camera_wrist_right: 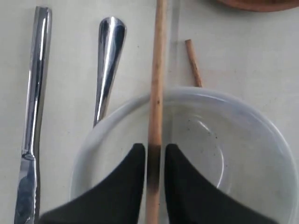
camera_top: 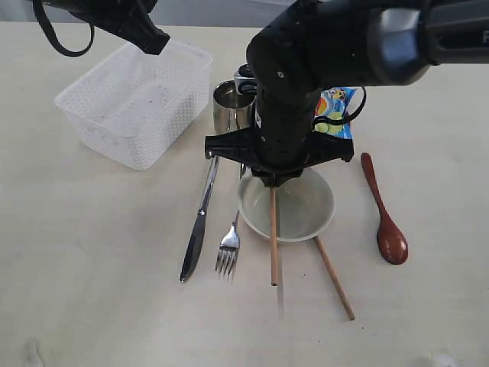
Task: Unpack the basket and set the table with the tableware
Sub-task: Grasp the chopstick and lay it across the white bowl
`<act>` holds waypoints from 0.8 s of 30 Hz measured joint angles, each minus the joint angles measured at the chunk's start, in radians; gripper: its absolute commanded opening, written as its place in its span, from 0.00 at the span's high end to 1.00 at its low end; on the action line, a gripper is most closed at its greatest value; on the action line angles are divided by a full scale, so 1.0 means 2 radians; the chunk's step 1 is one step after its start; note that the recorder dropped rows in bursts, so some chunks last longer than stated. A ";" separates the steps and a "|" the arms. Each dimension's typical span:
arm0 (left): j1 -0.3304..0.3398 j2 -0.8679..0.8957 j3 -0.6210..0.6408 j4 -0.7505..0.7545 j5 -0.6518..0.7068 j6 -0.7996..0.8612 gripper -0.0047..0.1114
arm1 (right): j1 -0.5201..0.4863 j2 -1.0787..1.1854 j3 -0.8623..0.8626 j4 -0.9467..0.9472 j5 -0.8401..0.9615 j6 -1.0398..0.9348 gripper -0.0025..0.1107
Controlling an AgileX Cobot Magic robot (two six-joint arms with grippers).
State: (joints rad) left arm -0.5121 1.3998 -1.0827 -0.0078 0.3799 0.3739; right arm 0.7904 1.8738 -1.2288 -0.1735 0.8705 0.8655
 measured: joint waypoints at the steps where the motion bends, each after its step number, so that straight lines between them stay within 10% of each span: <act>1: 0.000 0.000 0.000 0.000 0.000 0.000 0.96 | 0.000 0.000 0.000 0.000 0.000 0.000 0.65; 24: 0.000 0.000 0.000 0.000 0.000 0.000 0.96 | 0.009 -0.151 0.081 -0.062 0.085 -0.030 0.58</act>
State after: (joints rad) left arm -0.5121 1.3998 -1.0827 -0.0078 0.3799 0.3739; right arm 0.8083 1.5724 -1.0678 -0.2967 1.0396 0.8062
